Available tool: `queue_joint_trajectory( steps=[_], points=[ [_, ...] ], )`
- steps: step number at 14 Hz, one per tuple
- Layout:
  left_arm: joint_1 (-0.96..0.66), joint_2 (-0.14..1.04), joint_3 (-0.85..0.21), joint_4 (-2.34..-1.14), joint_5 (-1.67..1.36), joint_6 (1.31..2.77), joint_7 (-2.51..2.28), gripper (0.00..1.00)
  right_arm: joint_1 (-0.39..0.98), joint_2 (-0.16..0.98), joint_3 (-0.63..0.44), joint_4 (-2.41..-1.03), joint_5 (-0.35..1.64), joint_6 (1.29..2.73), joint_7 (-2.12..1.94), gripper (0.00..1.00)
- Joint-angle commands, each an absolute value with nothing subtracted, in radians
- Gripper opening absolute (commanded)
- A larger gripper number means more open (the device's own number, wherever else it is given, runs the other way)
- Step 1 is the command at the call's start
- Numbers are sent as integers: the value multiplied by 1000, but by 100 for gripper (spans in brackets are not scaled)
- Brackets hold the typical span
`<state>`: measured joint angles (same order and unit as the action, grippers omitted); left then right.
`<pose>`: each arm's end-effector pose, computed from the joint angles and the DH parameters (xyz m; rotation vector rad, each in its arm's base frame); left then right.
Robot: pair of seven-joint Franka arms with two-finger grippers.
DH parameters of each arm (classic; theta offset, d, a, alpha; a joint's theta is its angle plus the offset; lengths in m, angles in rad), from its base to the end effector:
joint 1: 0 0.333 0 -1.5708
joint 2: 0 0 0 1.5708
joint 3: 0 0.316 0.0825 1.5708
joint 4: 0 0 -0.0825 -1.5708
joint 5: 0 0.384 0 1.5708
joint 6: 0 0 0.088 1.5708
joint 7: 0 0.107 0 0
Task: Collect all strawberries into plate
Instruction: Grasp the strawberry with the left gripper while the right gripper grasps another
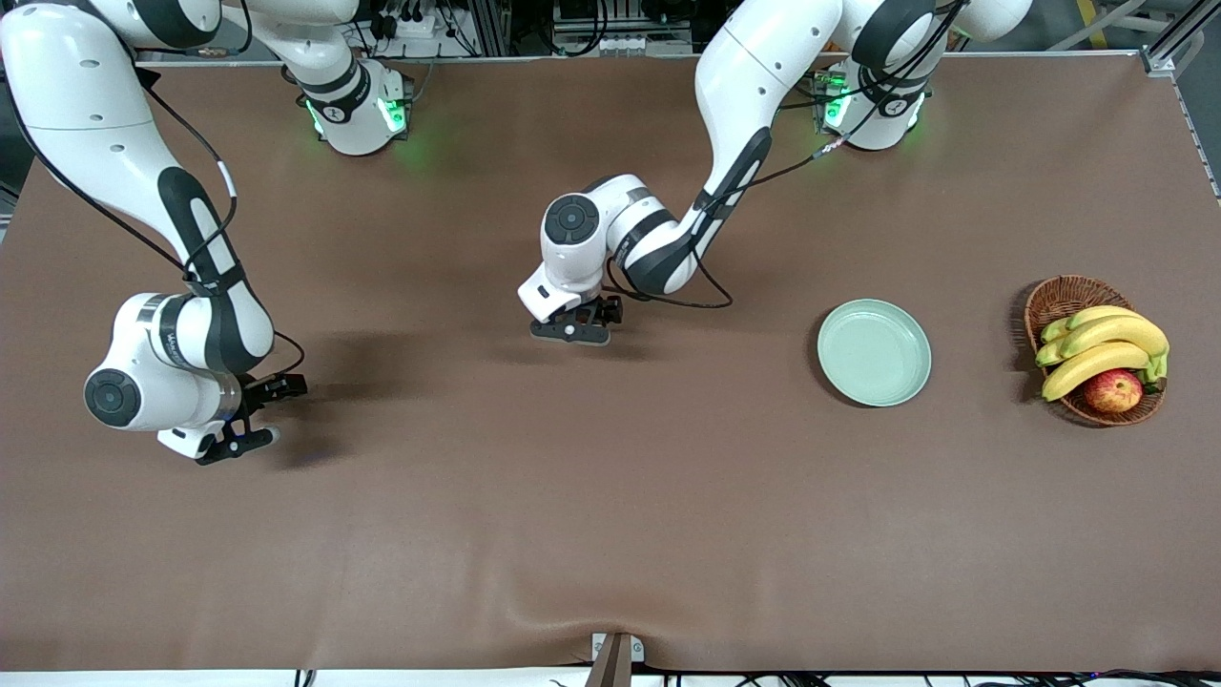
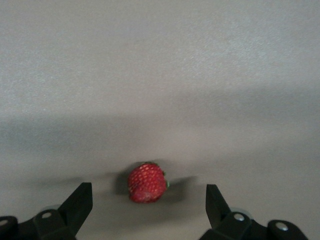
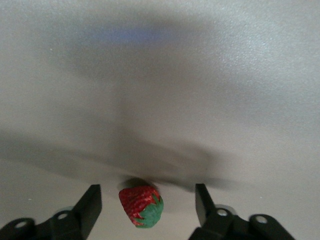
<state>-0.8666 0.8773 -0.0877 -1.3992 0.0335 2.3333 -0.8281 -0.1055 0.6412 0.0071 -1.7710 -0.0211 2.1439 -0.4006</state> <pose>0.4366 -0.5923 0.1852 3.0637 -0.1765 0.0084 0.6259 -0.0629 0.1791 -3.0223 -0.4803 0.4046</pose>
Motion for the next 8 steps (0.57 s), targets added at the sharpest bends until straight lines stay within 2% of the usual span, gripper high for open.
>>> queue_joint_trajectory(
  steps=[1,4,6,8],
  points=[
    [-879,905,-80,-1368,54,2352,-848,100,-121,632,23,-1786,-41,2135,-416,65],
    [-879,911,-80,-1368,57,2359,-848,100,-121,630,23,-1786,-41,2134,-432,47],
    [-879,914,-78,-1368,57,2362,-848,100,-120,630,23,-1784,-41,2135,-466,28],
    [-879,914,-75,-1368,58,2364,-848,100,-120,629,23,-1778,-41,2135,-466,19]
  ],
)
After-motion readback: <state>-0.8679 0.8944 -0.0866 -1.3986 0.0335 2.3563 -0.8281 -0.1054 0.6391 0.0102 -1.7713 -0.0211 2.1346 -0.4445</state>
